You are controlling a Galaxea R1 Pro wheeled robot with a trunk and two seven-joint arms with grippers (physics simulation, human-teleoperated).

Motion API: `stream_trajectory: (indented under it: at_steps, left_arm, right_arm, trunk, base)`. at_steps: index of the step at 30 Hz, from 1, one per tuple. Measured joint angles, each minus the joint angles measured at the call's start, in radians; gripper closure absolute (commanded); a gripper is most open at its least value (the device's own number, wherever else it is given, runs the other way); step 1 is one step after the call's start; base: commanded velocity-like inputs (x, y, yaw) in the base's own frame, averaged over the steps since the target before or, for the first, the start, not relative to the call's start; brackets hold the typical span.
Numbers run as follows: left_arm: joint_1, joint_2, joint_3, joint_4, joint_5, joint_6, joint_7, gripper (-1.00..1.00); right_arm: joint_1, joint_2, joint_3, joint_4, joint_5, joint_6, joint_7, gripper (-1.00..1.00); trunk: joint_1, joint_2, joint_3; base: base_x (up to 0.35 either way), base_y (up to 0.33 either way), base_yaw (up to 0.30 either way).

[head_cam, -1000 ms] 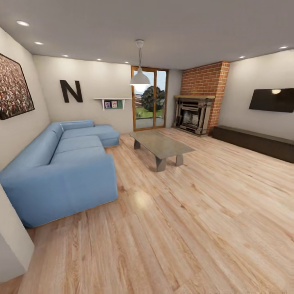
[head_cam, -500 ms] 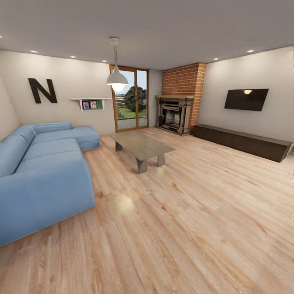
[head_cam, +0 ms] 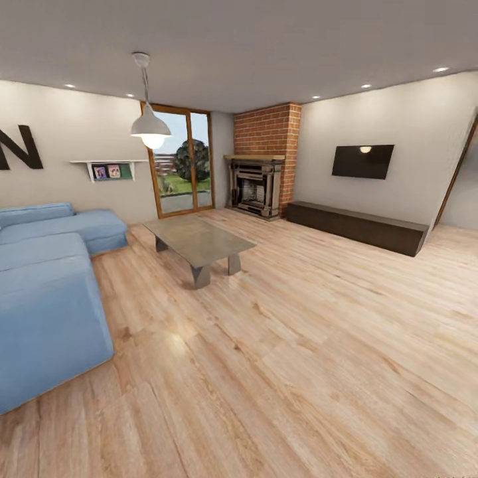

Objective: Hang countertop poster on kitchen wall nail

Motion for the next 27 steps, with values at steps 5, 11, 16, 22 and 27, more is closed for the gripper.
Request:
stream_trajectory:
  at_steps: [5,11,16,22,27]
  left_arm:
    - [0.000,0.000,0.000,0.000,0.000,0.000,0.000,-1.00]
    - [0.000,0.000,0.000,0.000,0.000,0.000,0.000,-1.00]
    - [0.000,0.000,0.000,0.000,0.000,0.000,0.000,-1.00]
    - [0.000,0.000,0.000,0.000,0.000,0.000,0.000,-1.00]
    - [0.000,0.000,0.000,0.000,0.000,0.000,0.000,-1.00]
  right_arm:
    - [0.000,0.000,0.000,0.000,0.000,0.000,0.000,-1.00]
    - [0.000,0.000,0.000,0.000,0.000,-0.001,0.000,-1.00]
    - [0.000,0.000,0.000,0.000,0.000,-0.001,0.000,-1.00]
    - [0.000,0.000,0.000,0.001,0.000,-0.001,-0.001,-1.00]
    - [0.000,-0.001,0.000,0.007,0.001,-0.001,-0.001,-1.00]
  trunk:
    - [0.000,0.000,0.000]
    - [0.000,0.000,0.000]
    - [0.000,0.000,0.000]
    - [0.000,0.000,0.000]
    - [0.000,0.000,0.000]
  base:
    - [0.315,-0.122,-0.299]
    - [0.318,-0.111,-0.300]
    - [0.319,-0.069,-0.300]
    - [0.320,-0.016,-0.212]
    - [0.321,-0.002,-0.035]
